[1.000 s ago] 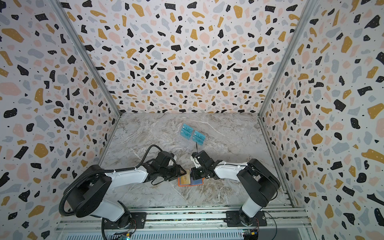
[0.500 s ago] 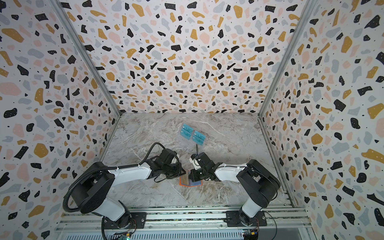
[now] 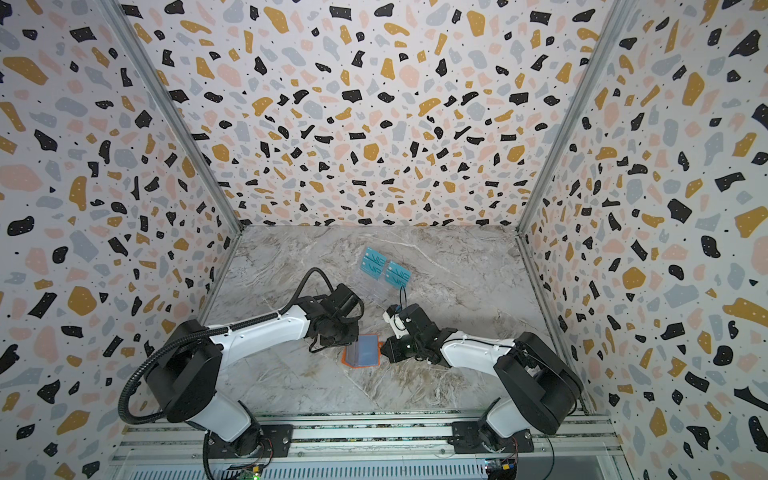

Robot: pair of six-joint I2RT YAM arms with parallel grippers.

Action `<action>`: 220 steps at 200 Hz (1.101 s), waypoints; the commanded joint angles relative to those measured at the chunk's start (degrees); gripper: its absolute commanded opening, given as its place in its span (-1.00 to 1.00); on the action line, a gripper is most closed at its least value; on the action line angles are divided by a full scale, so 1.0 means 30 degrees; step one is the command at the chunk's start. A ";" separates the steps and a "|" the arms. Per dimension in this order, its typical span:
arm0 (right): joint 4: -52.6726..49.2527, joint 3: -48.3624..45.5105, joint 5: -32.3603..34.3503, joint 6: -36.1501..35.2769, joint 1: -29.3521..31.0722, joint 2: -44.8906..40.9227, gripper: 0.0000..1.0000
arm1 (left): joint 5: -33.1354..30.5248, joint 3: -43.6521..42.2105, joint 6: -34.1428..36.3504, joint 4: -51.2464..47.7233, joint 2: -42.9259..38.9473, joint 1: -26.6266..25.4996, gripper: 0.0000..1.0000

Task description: Put the credit cards into the card holder

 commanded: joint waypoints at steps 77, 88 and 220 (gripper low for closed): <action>0.0822 -0.0983 -0.0689 -0.0739 -0.0673 0.0092 -0.76 | 0.1868 0.1462 -0.2664 0.2319 0.0264 -0.2168 -0.06; 0.0837 -0.1054 -0.0704 -0.0631 -0.0695 -0.0165 -0.76 | 0.1991 0.1209 -0.2749 0.2735 0.0226 -0.2155 -0.06; 0.0306 0.0426 -0.2596 -0.0068 -0.1266 -0.1444 -0.81 | 0.3342 -0.7084 -0.5699 1.5192 -0.2707 -0.1679 -0.26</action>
